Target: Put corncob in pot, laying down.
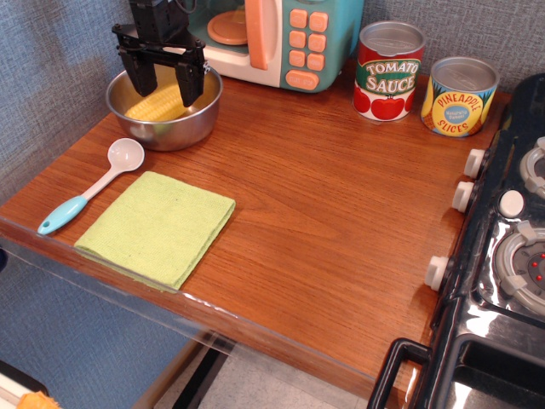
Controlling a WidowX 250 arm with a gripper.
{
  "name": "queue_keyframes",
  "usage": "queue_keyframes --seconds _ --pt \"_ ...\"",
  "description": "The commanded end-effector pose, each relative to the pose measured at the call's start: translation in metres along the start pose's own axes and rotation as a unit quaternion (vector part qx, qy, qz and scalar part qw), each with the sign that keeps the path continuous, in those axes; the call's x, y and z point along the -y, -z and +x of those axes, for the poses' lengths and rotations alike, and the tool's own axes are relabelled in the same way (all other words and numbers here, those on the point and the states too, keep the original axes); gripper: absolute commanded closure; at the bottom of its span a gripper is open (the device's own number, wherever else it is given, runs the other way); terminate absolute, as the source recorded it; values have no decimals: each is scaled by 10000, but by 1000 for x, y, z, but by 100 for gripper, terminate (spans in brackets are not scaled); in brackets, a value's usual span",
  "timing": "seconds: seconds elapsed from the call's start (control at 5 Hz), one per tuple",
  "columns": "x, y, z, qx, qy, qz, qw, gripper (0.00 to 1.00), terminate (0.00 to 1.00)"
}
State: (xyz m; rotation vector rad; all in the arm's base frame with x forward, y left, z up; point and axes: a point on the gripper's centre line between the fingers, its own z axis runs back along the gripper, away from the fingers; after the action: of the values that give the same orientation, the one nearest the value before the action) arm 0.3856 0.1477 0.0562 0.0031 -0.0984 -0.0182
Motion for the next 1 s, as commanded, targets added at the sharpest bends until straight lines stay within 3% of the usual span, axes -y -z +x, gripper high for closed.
queue_keyframes --seconds 0.0,0.4,0.8 --pt "-6 -63 -22 681 484 300 9960 0 0" --pt "5 -59 -73 271 510 280 9979 0 0" --pt "5 -56 -78 227 617 437 9969 0 0"
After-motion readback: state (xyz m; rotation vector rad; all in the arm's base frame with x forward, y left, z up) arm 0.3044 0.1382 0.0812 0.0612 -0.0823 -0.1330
